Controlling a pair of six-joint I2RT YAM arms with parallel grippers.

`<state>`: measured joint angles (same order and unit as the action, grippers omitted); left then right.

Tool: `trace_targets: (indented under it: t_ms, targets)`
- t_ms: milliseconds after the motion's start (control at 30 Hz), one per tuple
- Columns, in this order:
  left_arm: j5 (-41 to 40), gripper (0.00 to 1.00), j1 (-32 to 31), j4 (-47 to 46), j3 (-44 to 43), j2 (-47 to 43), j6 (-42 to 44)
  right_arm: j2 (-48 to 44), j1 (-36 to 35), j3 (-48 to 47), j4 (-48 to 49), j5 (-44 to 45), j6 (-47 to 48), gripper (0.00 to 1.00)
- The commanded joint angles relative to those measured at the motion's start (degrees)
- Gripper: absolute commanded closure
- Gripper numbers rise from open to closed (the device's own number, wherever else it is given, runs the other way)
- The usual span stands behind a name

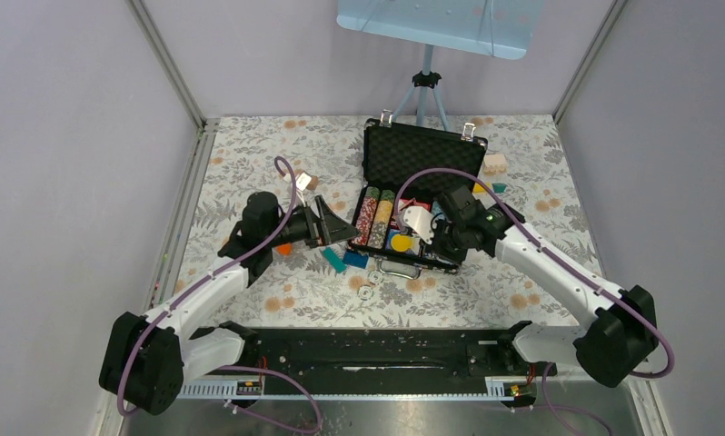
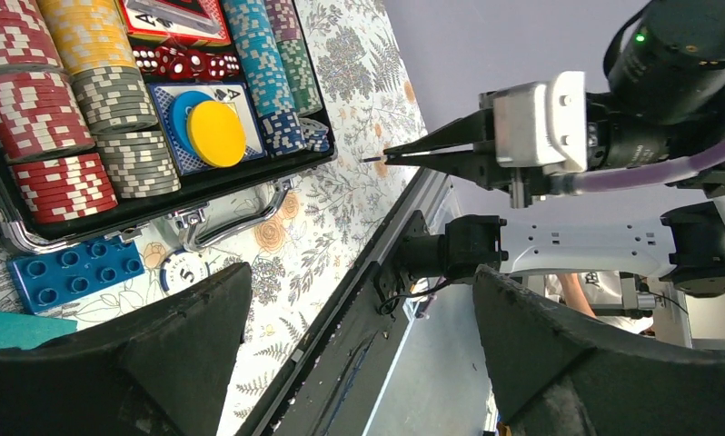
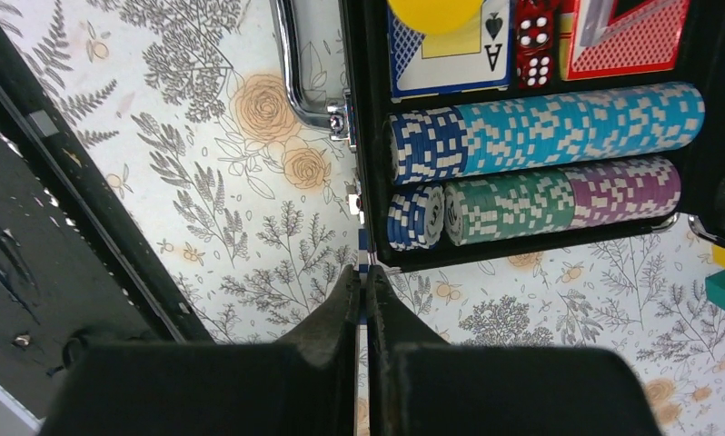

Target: Pack up texas hold em set

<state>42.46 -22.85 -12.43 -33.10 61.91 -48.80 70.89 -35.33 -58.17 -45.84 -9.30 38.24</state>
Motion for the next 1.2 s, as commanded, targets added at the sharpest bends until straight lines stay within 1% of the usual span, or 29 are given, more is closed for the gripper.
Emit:
trace_targets:
  t_ms: [0, 167, 300, 500, 833, 1167]
  targets:
    - [0.21, 0.09, 0.35, -0.53, -2.23, -1.57, 1.52, 2.57, 1.48, 1.02, 1.56, -0.99, 4.55, 1.00]
    - [0.05, 0.09, 0.35, 0.07, -2.24, -1.69, 1.77, 6.60, 4.24, 0.29, 2.42, -3.21, 5.19, 1.00]
    - [0.05, 0.09, 0.35, 0.23, -2.27, -1.55, 1.78, 8.91, 5.57, -0.58, 2.49, -3.14, 6.43, 1.00]
    - [-0.09, 0.09, 0.35, 0.31, -2.23, -1.59, 1.82, 11.02, 6.32, -1.03, 3.58, -4.03, 6.85, 1.00]
    - [-0.26, 0.09, 0.35, 1.02, -2.44, -1.59, 2.21, 13.23, 6.59, -0.17, 6.55, 1.01, 7.19, 1.00]
    - [-0.17, 0.09, 0.35, 0.81, -2.45, -0.97, 2.04, 11.53, 6.62, 0.94, 9.74, 6.45, 7.59, 1.00]
